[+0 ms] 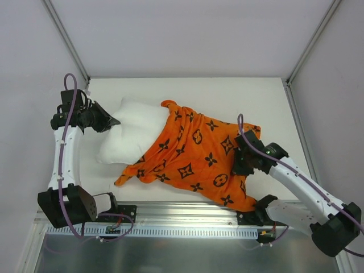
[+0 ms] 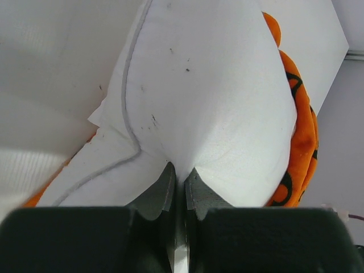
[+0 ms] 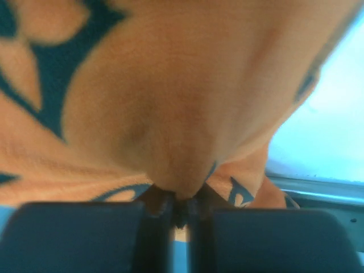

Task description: Remove the pillowcase from the pillow

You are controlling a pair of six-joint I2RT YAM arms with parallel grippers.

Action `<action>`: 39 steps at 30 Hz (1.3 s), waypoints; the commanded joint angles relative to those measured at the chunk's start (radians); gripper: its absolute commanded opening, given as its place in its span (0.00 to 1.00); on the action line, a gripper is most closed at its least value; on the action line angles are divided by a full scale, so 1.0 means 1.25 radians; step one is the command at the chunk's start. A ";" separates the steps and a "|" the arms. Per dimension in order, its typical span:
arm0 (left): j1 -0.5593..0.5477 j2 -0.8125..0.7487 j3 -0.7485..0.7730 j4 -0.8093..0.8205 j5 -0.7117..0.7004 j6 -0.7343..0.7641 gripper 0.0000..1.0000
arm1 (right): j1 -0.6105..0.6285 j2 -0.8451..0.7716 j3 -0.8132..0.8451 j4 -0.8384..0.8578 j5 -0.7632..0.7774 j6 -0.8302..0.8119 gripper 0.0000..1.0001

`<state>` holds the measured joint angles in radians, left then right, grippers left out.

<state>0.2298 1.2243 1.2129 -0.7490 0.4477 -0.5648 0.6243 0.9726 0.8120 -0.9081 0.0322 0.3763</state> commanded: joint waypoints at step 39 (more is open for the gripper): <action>0.164 0.147 0.242 0.058 0.053 -0.081 0.00 | -0.860 0.201 0.379 0.167 -0.058 -0.072 0.01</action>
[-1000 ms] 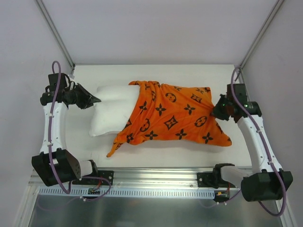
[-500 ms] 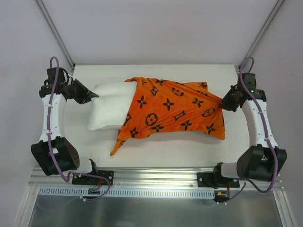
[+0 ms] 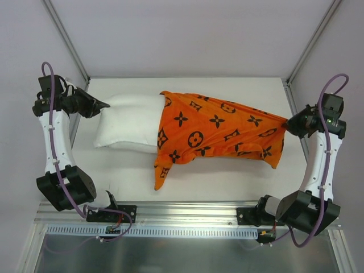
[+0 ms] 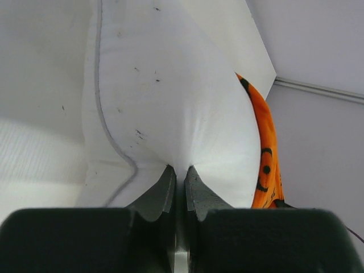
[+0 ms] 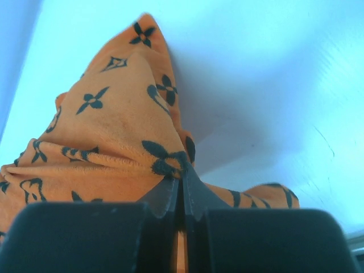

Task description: Remove the pillowcase from the pillow

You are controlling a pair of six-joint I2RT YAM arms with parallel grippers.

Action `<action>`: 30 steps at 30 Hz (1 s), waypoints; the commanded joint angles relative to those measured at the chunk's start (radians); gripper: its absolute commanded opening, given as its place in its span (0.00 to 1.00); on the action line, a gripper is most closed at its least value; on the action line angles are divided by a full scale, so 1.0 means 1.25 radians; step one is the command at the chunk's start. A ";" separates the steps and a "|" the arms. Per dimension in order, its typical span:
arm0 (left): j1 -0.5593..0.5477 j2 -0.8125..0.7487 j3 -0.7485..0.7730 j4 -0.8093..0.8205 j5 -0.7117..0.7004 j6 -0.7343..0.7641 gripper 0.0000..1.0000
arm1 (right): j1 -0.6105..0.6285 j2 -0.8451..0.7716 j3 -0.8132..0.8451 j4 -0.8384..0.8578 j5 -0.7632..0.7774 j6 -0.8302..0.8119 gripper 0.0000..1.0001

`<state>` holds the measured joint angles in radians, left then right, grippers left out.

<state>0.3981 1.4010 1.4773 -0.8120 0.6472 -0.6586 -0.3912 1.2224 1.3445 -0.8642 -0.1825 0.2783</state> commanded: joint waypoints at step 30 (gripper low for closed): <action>-0.401 -0.409 -0.407 -0.206 -0.373 0.052 0.99 | 0.116 0.031 -0.167 0.150 0.098 -0.002 0.01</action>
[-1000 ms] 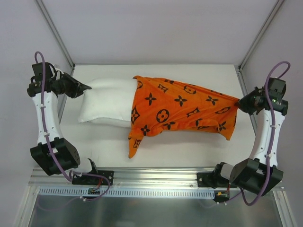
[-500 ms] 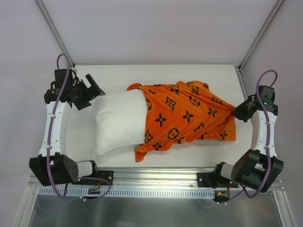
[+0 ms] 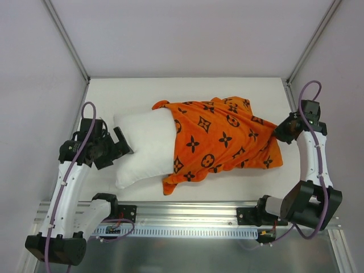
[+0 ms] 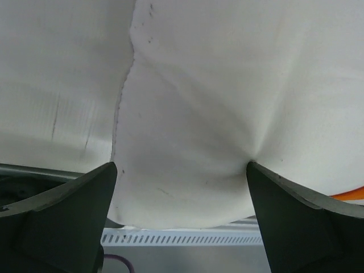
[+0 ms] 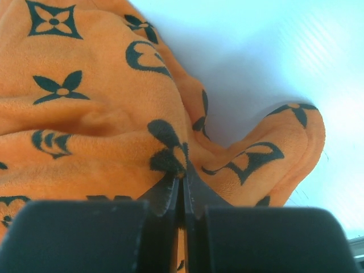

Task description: Remove the pillowcase from the pillow

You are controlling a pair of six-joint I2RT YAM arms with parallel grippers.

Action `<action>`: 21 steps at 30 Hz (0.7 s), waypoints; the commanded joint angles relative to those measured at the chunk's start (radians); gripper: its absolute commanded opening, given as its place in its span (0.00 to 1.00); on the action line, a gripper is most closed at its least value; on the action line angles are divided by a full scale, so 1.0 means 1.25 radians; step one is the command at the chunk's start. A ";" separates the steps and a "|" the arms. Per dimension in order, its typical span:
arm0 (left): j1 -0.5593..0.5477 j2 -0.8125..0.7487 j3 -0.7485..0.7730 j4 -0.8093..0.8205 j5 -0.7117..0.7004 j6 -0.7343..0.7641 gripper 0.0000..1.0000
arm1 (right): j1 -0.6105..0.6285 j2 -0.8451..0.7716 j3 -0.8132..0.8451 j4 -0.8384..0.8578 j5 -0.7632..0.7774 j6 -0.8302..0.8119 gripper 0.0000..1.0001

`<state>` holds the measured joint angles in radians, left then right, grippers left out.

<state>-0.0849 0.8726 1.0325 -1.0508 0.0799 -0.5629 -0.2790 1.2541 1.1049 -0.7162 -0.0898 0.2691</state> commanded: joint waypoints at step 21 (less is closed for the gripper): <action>0.207 0.515 0.339 0.259 0.211 0.001 0.00 | -0.019 -0.060 0.007 -0.009 0.046 -0.034 0.01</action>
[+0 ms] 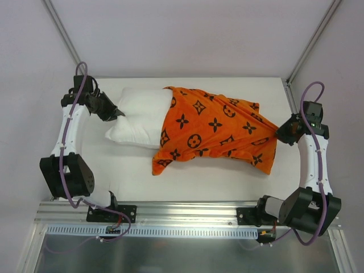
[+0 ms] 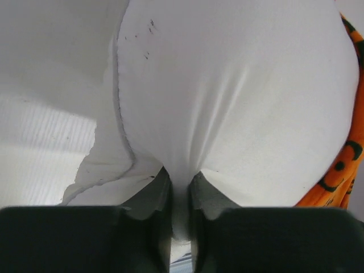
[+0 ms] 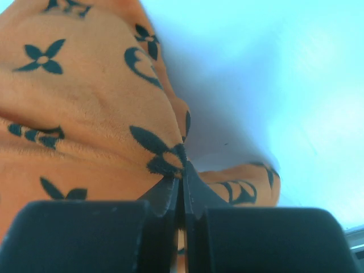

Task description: Remove the pillowcase from the pillow

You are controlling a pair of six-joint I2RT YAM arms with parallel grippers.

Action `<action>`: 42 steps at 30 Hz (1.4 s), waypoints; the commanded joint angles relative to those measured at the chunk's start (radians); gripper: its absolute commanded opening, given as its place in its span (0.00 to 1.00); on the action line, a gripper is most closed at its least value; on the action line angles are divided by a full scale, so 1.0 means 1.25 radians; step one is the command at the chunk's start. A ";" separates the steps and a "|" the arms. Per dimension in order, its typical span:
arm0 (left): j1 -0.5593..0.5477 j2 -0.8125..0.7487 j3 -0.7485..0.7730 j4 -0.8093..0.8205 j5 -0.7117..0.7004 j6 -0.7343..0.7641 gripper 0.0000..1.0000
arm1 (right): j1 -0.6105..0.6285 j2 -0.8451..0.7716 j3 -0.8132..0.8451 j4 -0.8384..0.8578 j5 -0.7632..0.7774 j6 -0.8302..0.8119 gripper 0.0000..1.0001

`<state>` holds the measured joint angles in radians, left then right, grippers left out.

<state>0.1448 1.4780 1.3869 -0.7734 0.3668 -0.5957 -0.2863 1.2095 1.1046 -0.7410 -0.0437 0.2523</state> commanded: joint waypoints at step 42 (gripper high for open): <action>-0.200 -0.320 -0.594 0.530 -0.142 -0.313 0.99 | 0.100 -0.064 -0.016 0.010 -0.023 0.004 0.01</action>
<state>-0.0860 1.0283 0.6697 -0.2771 0.1787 -0.9775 -0.1692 1.1564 1.0821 -0.7418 -0.0616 0.2512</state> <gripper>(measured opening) 0.987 0.020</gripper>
